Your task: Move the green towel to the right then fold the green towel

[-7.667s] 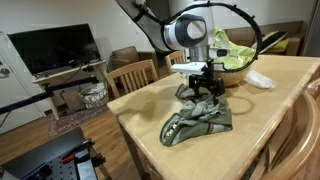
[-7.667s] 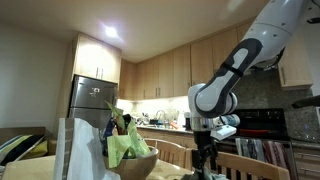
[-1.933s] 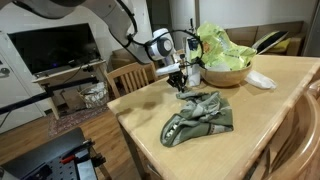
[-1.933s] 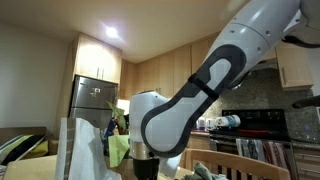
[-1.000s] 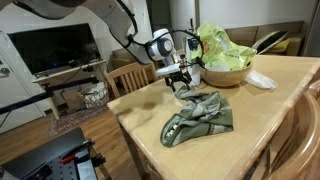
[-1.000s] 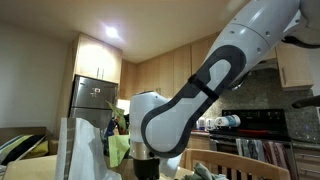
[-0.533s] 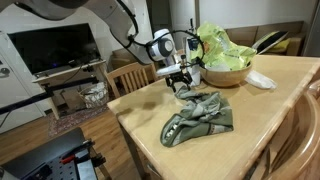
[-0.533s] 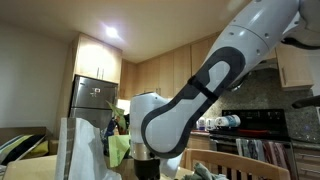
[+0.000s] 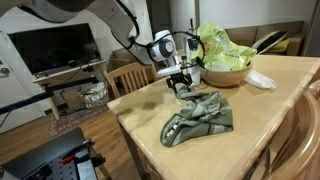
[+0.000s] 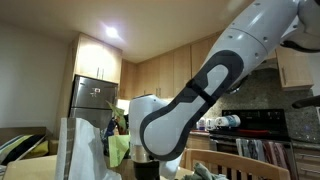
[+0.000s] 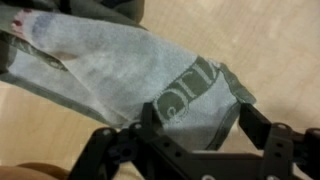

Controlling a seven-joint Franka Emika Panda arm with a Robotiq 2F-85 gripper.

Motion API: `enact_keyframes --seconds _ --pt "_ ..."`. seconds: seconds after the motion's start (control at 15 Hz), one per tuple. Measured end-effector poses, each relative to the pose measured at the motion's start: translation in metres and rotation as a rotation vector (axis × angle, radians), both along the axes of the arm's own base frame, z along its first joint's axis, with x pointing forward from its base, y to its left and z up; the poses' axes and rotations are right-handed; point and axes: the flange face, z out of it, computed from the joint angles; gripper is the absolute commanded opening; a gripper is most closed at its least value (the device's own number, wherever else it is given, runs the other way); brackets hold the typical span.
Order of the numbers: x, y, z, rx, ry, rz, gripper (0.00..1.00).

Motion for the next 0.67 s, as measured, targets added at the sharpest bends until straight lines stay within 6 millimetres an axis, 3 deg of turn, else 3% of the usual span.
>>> enact_keyframes --seconds 0.47,0.67 --pt "0.0033 0.0012 0.0039 0.002 -0.010 0.001 0.03" --pt "0.0040 0.0013 0.0047 0.002 -0.012 0.001 0.00"
